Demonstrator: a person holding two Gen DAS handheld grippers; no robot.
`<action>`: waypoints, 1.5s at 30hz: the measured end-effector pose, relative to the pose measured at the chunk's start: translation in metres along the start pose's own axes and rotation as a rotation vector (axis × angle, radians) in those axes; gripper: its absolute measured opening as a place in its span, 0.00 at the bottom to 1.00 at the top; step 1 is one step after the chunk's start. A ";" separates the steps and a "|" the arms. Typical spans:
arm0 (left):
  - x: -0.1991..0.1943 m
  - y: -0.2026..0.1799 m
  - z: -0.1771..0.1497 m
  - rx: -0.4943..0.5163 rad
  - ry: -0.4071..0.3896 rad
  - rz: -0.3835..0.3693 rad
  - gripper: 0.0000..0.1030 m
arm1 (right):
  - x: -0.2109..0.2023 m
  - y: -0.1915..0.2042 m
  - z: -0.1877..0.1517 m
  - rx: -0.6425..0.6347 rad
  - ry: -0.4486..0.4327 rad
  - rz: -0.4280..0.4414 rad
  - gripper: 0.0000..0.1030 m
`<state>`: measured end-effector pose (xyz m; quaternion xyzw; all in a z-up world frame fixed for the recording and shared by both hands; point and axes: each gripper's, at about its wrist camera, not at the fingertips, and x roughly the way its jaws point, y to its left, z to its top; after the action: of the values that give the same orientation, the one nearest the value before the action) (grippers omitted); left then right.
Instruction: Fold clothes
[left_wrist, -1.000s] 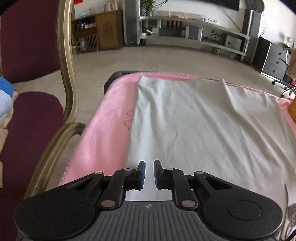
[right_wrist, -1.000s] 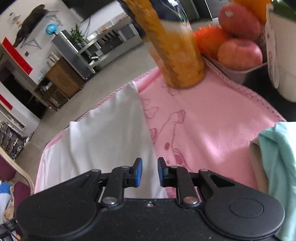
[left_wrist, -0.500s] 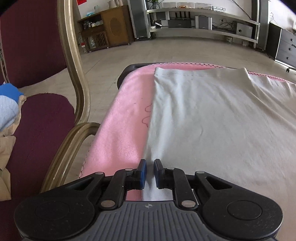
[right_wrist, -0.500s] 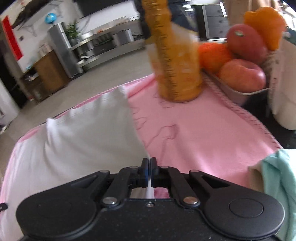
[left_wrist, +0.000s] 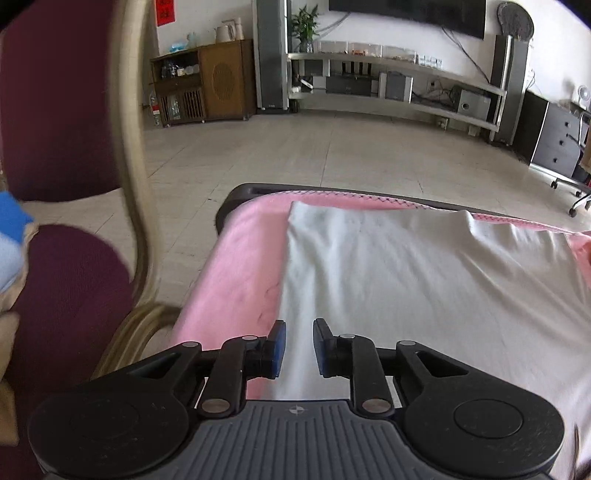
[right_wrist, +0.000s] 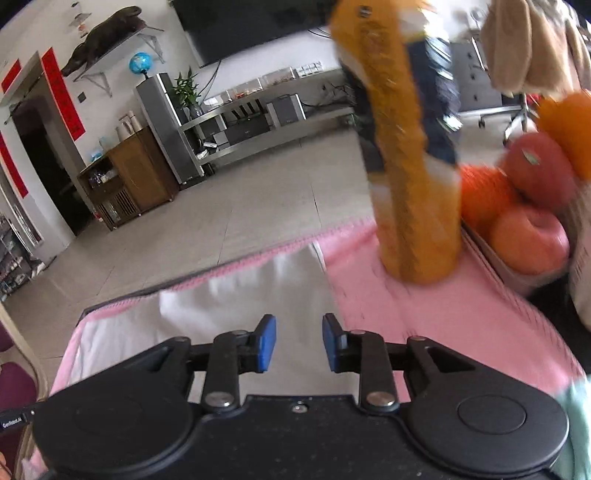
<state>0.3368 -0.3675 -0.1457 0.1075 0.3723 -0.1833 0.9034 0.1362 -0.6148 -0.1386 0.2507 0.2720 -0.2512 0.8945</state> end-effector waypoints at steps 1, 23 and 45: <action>0.011 -0.004 0.006 0.010 0.007 0.004 0.20 | 0.008 0.001 0.006 -0.002 -0.004 -0.008 0.26; 0.121 -0.061 0.053 0.310 -0.041 0.175 0.01 | 0.140 0.004 0.024 -0.097 -0.089 -0.231 0.04; -0.155 0.002 -0.054 0.174 -0.086 0.019 0.26 | -0.169 -0.002 -0.011 0.049 -0.071 0.094 0.29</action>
<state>0.2019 -0.3087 -0.0732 0.1812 0.3148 -0.2110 0.9075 0.0086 -0.5569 -0.0439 0.2757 0.2217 -0.2244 0.9080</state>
